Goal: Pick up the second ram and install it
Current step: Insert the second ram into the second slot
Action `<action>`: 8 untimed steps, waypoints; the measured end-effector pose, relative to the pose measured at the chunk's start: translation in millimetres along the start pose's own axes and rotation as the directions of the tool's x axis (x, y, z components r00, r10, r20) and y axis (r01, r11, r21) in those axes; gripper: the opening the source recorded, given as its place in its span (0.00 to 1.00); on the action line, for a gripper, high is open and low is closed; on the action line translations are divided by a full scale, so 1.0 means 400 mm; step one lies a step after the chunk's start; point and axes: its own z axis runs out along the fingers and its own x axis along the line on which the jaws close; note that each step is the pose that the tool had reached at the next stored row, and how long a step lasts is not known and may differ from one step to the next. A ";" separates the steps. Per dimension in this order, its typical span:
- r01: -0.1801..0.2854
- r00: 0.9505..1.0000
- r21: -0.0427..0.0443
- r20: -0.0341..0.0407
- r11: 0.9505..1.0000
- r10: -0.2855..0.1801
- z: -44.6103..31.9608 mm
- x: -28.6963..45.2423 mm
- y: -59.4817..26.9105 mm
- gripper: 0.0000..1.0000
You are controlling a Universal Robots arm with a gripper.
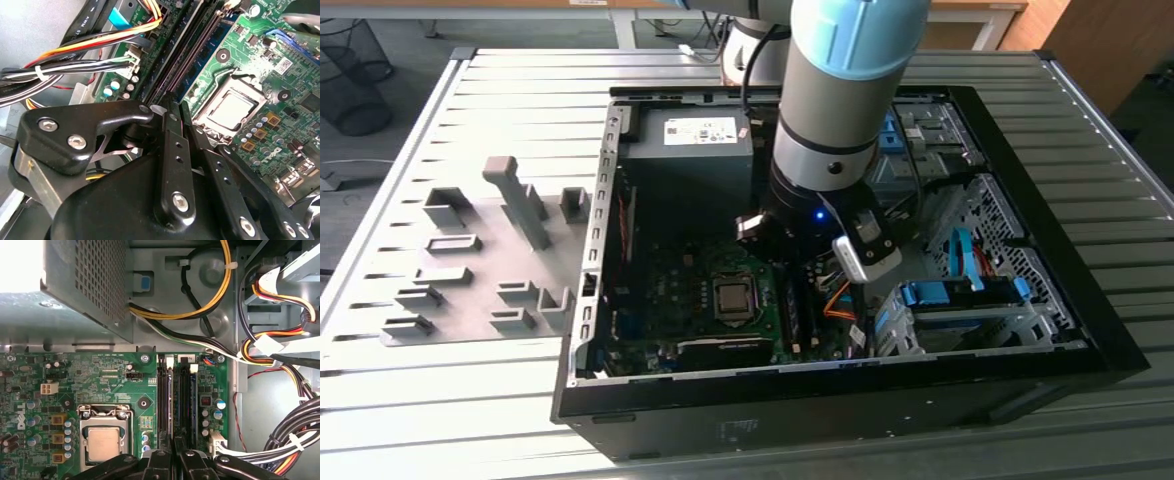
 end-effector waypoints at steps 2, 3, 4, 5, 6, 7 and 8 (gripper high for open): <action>0.000 1.000 0.000 0.000 1.000 0.000 0.000 -0.001 0.000 0.14; 0.000 1.000 0.000 0.000 1.000 0.000 0.000 -0.002 0.000 0.14; 0.000 1.000 0.000 0.000 1.000 0.000 0.000 -0.002 0.000 0.14; 0.000 1.000 0.000 0.000 1.000 0.000 0.000 -0.002 0.000 0.14; 0.000 1.000 0.000 0.000 1.000 0.000 0.001 -0.002 0.000 0.14; 0.000 1.000 0.000 0.000 1.000 0.000 0.001 -0.002 -0.001 0.14; 0.000 1.000 0.000 0.000 1.000 0.000 0.000 -0.002 -0.002 0.14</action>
